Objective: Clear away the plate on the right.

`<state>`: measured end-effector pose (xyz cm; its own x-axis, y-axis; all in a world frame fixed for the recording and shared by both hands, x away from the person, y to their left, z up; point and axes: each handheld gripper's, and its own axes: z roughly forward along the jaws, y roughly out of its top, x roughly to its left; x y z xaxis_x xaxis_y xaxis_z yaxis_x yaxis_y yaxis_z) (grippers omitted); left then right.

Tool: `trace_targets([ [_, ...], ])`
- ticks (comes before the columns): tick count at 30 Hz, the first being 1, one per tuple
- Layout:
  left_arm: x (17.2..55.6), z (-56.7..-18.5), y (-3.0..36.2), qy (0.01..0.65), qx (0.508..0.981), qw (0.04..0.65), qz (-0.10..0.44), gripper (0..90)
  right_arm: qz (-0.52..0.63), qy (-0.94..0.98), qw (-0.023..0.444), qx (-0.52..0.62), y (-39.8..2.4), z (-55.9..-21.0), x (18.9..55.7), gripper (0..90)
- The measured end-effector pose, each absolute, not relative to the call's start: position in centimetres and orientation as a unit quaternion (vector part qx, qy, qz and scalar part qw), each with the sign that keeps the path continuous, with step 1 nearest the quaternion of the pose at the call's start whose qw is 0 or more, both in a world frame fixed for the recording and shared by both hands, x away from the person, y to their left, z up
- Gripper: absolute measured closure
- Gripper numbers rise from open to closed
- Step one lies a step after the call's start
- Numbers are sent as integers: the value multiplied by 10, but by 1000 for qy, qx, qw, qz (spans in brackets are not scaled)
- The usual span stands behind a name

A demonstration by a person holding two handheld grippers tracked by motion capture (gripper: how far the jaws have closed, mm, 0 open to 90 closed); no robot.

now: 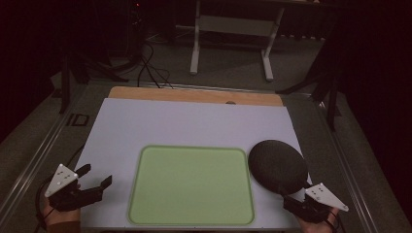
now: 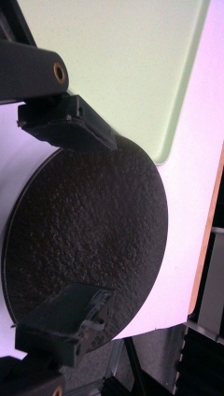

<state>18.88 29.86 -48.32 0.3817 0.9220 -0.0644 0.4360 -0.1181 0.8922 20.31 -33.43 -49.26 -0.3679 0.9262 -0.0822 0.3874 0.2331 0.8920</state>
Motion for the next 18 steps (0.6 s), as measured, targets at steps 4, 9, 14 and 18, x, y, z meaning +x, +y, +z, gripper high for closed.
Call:
trace_targets([
  [4, 190, -484, 298, 485, 700, 452, 267, 157, 413, 715, 327, 459, -334, -492, 203, 265],
  [9, 190, -484, 298, 484, 701, 452, 266, 157, 399, 720, 335, 458, -332, -492, 204, 276],
  [14, 190, -484, 299, 488, 697, 453, 265, 158, 384, 724, 341, 460, -330, -491, 203, 286],
  [18, 191, -485, 298, 488, 698, 452, 266, 158, 374, 739, 339, 447, -326, -490, 205, 302],
])
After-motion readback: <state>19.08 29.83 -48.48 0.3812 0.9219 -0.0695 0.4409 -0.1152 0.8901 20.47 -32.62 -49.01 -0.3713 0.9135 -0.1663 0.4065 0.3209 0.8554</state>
